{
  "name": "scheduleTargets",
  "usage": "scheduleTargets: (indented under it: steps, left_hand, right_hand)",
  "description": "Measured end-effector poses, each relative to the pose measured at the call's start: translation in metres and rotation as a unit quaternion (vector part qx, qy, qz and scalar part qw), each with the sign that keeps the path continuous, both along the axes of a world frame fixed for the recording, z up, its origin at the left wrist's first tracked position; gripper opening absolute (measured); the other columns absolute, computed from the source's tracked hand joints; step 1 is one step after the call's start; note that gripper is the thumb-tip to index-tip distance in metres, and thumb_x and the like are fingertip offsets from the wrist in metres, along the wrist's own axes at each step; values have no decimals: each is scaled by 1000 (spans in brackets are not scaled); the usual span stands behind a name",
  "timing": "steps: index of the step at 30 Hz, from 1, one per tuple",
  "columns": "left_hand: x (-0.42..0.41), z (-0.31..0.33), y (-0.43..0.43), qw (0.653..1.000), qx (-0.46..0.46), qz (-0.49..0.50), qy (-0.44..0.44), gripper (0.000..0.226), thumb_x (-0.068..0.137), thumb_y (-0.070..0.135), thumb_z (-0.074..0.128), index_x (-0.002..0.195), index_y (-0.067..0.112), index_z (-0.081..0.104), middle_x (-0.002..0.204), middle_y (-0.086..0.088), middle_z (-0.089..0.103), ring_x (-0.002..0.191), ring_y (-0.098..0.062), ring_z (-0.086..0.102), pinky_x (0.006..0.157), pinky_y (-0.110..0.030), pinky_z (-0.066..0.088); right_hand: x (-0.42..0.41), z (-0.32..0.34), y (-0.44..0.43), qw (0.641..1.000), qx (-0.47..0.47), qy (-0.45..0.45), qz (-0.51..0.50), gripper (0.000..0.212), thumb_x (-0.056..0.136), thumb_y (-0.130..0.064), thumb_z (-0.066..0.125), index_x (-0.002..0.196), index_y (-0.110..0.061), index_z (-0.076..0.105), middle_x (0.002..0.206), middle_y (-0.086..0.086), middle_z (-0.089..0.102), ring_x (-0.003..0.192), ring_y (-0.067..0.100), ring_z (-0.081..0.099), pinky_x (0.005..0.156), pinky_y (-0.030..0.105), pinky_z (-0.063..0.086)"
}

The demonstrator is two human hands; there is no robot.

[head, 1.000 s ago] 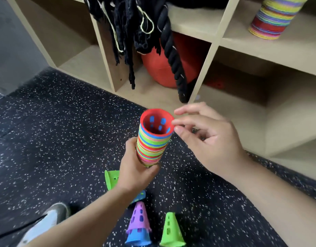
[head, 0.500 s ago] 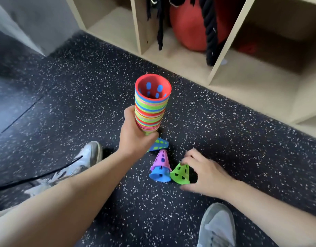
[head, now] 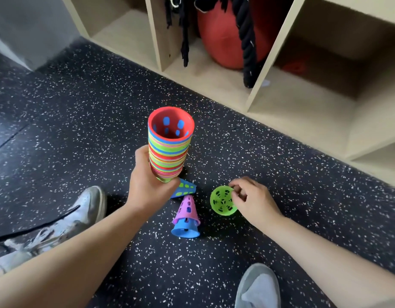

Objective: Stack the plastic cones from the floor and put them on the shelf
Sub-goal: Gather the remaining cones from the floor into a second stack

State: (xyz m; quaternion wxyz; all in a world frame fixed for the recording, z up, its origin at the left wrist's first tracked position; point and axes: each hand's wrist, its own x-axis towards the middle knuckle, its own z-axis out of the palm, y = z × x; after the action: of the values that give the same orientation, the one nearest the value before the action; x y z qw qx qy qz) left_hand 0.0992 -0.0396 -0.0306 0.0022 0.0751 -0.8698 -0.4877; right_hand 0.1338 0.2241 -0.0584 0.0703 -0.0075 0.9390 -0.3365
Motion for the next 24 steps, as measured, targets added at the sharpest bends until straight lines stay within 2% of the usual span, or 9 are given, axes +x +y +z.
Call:
scheduleTargets:
  steps: [3,6,9,11,14,16,20,22,24]
  left_hand:
    - [-1,-3,7,1000,1,-10,-2,75,69,8,80,118,40,34,101,16,67,89,7,64,71,-10,45]
    - [0,-3,13,1000,3,-21,-9,75,68,7,80,118,39,34,100,18,66,89,12,62,68,-3,42]
    - [2,-3,19,999,14,-29,-7,72,69,5,81,120,32,38,101,18,66,87,16,60,68,-2,40]
    - [2,-1,23,999,18,-37,-2,72,69,2,80,121,30,39,102,19,64,88,18,59,68,-1,40]
    - [1,1,25,999,17,-40,10,72,68,2,80,120,29,38,102,18,64,88,18,58,68,1,38]
    - [1,4,24,999,15,-37,22,71,68,2,80,119,29,39,101,17,65,87,16,60,68,0,39]
    - [-1,7,11,999,13,-10,29,70,68,3,82,117,28,39,97,18,66,85,13,62,68,-1,40]
    - [-3,5,-2,999,8,7,33,69,68,6,84,117,28,40,98,20,65,86,11,62,71,-7,43]
    - [-6,3,-15,999,-1,29,34,69,68,8,86,117,28,41,95,24,66,87,10,63,72,-13,46]
  right_hand:
    - [-11,31,1,987,-93,44,-120,22,86,-4,71,96,-23,70,90,-10,69,73,3,66,68,23,58]
    - [-28,96,1,938,-242,95,-229,16,89,-3,67,95,-18,69,84,-2,74,61,10,72,54,23,57]
    - [-45,166,-5,892,-356,179,-215,15,89,-2,68,90,-17,70,75,-4,74,60,15,71,53,23,56]
    - [-55,190,-15,880,-403,181,-176,14,87,1,68,89,-12,70,72,-1,72,60,15,70,52,23,56]
    - [-67,193,-34,907,-391,113,-105,11,88,3,67,94,-7,69,75,4,69,56,15,68,50,26,56]
    - [-70,182,-42,920,-381,55,-71,14,90,-7,69,103,-10,68,85,8,69,54,18,67,49,29,55]
    - [-70,146,-42,915,-372,28,-151,8,93,-17,63,95,-20,69,91,8,71,54,17,62,44,29,50]
    - [-66,113,-45,950,-284,3,-128,14,91,-14,62,91,-27,69,91,1,72,60,15,65,53,35,57]
    - [-64,75,-53,986,-162,-27,-35,19,89,-14,65,93,-32,70,95,-12,70,75,10,67,73,38,60]
